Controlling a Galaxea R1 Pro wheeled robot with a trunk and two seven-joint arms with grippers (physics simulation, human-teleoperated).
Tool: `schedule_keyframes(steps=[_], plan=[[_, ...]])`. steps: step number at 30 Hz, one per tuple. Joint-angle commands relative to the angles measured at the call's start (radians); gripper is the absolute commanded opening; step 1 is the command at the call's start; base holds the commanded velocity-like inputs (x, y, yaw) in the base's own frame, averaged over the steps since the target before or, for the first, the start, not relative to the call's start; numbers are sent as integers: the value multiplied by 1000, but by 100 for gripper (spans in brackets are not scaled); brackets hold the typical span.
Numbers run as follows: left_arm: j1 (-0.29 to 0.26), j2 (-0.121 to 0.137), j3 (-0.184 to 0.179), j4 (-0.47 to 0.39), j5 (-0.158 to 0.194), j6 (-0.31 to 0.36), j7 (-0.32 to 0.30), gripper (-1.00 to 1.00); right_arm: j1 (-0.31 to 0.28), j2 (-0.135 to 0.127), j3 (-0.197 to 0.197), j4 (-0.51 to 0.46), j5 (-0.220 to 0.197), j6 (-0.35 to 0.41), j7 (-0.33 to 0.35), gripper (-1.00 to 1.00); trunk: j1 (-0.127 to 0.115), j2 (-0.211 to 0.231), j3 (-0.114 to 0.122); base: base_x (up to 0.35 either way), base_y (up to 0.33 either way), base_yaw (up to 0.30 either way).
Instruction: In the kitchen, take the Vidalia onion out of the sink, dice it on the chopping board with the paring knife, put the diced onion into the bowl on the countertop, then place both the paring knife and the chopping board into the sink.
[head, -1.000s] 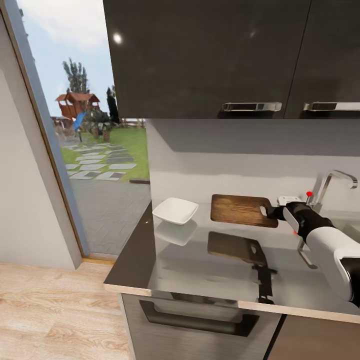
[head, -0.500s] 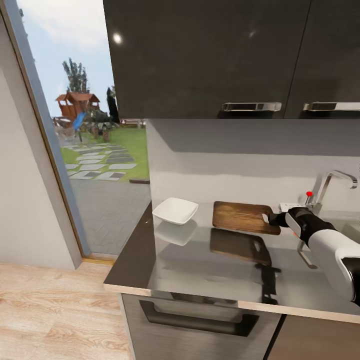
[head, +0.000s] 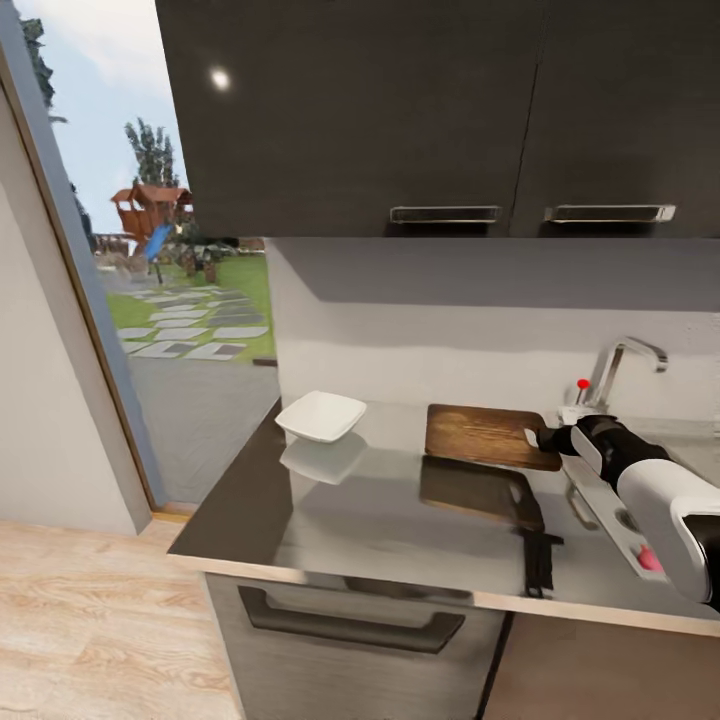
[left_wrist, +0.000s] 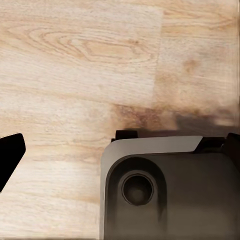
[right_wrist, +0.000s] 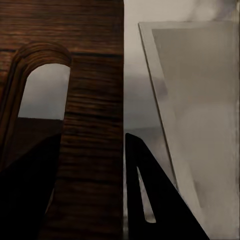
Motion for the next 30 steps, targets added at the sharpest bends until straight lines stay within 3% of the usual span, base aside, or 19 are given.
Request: schedule_keyframes(steps=[1, 14, 25, 30], plan=[[0, 0, 0, -2, 1, -1, 0, 100, 0, -1, 4, -2, -9, 5, 2, -100, 0, -1, -1, -57, -158, 0], [0, 0, 0, -2, 1, -1, 0, 100, -1, 2, 6, 0, -12, 4, 4, -100, 0, -1, -1, -25, -38, 0], [0, 0, 0, -2, 1, -1, -1, 100, -1, 6, 8, 3, -12, 4, 10, -100, 0, -1, -1, -176, -89, 0], [0, 0, 0, -2, 1, -1, -1, 100, -1, 6, 8, 9, -12, 5, 50, -100, 0, -1, -1, -167, -57, 0]])
